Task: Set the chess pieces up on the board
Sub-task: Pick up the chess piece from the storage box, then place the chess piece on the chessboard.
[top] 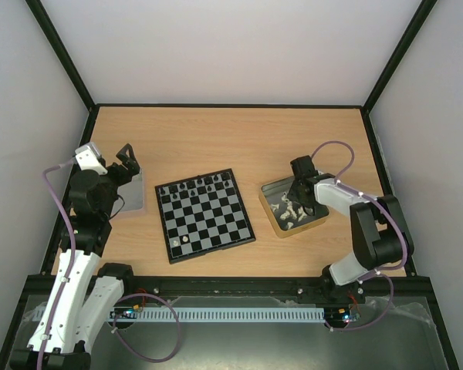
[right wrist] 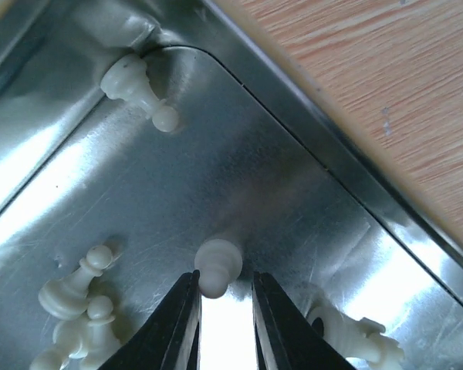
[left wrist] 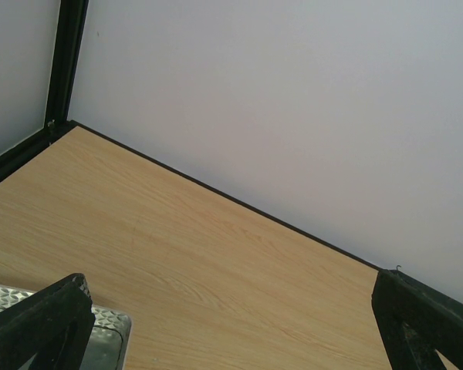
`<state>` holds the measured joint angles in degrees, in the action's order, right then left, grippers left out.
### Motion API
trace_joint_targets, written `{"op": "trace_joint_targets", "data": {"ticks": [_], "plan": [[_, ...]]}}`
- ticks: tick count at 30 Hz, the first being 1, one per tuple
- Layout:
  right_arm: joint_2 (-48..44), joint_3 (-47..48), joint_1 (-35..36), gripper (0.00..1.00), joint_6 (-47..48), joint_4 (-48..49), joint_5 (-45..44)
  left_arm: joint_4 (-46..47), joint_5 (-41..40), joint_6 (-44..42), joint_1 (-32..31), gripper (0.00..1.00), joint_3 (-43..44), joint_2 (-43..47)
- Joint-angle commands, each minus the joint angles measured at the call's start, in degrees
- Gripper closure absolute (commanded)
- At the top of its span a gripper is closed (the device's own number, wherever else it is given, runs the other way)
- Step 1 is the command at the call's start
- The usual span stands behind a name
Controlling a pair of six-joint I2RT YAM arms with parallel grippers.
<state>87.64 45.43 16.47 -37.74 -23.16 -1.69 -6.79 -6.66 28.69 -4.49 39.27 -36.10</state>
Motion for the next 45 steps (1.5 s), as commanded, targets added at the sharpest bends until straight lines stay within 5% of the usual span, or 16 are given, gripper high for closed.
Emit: {"op": "trace_joint_targets", "data": {"ticks": [1, 14, 21, 31, 38, 45], "plan": [[1.48, 1.15, -0.37, 0.82, 1.17, 1.55, -2.76, 1.07, -0.64, -0.30, 0.01, 0.00, 0.07, 0.08], [3.24, 2.60, -0.36, 0.82, 4.46, 2.23, -5.45, 0.99, -0.64, -0.36, 0.01, 0.00, 0.02, 0.15], [2.51, 2.54, -0.33, 0.98, 4.84, 1.98, -5.02, 0.99, -0.60, -0.30, 0.01, 0.00, -0.04, 0.17], [-7.79, 4.45, 0.89, 0.98, 5.30, -2.60, 7.20, 1.95, 2.00, -0.92, 0.10, 0.00, -0.32, -0.13], [-11.39, 7.61, 13.58, 0.98, 2.79, -2.28, 13.14, 2.06, 1.78, -0.59, 0.18, 0.00, -0.32, -0.44], [-2.90, 12.85, 31.81, 0.98, 1.70, 1.11, 12.22, 1.86, 1.73, -0.54, 0.27, 0.00, -0.28, -0.35]]}}
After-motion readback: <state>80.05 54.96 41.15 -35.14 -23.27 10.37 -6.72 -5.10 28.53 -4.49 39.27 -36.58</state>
